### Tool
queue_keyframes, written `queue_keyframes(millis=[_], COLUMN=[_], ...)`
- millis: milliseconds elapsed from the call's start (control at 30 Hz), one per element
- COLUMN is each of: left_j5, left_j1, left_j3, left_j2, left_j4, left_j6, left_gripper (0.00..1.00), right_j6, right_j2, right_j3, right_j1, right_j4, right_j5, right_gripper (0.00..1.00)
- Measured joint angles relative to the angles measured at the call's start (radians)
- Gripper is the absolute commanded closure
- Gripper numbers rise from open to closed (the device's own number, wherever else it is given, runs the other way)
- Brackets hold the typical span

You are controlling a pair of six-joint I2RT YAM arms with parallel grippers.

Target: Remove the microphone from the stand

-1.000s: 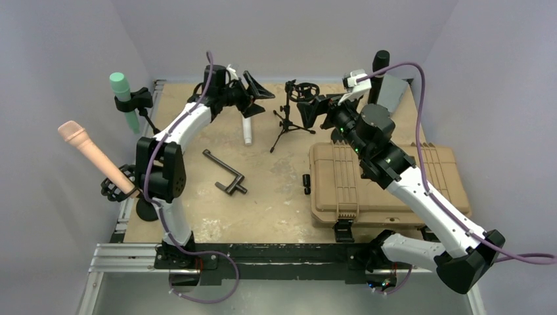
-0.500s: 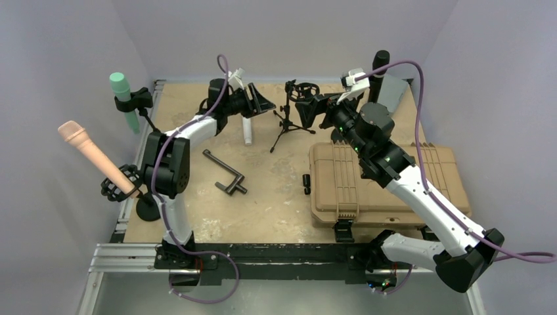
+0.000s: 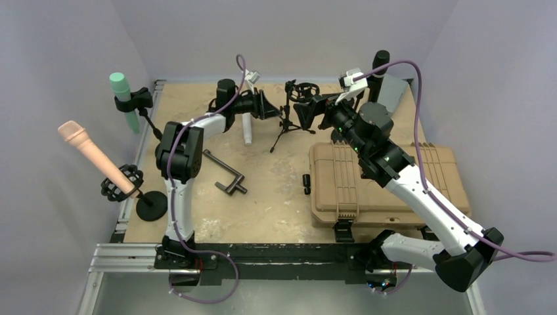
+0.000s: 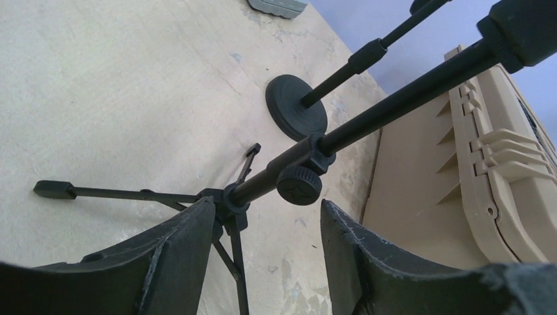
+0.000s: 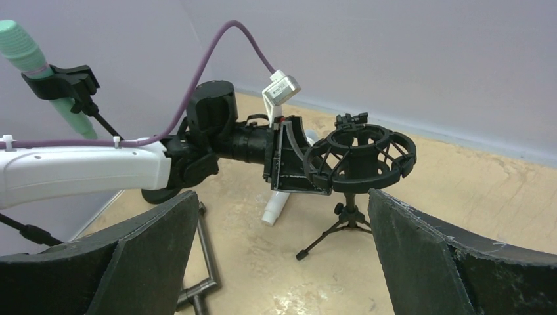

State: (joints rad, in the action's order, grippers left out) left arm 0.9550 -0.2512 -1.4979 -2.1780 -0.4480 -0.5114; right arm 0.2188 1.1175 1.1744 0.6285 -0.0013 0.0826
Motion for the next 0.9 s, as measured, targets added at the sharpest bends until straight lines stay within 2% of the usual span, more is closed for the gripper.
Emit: queue_keyframes(millis=[233, 700, 900], left_j5=[0.075, 0.137, 0.146], left_j1=[0.000, -0.006, -0.007], left_j3=[-0.061, -0.135, -0.144], left_j2=[-0.034, -0.080, -0.098], left_j4=[-0.010, -0.031, -0.032], left_j6=[0.004, -0.002, -0.017], left_gripper=[0.53, 0.57, 0.71], right_j6=[0.000, 0.001, 0.001], right_j2=[0.003, 0.076, 0.075], right_j3=[0.000, 0.005, 0.008], right_j1=[0.000, 0.000, 0.000], right_j4=[0.000, 0.002, 0.002], right_j5=[0.000, -0.023, -0.023], right_gripper=[0.01, 0.01, 0.01])
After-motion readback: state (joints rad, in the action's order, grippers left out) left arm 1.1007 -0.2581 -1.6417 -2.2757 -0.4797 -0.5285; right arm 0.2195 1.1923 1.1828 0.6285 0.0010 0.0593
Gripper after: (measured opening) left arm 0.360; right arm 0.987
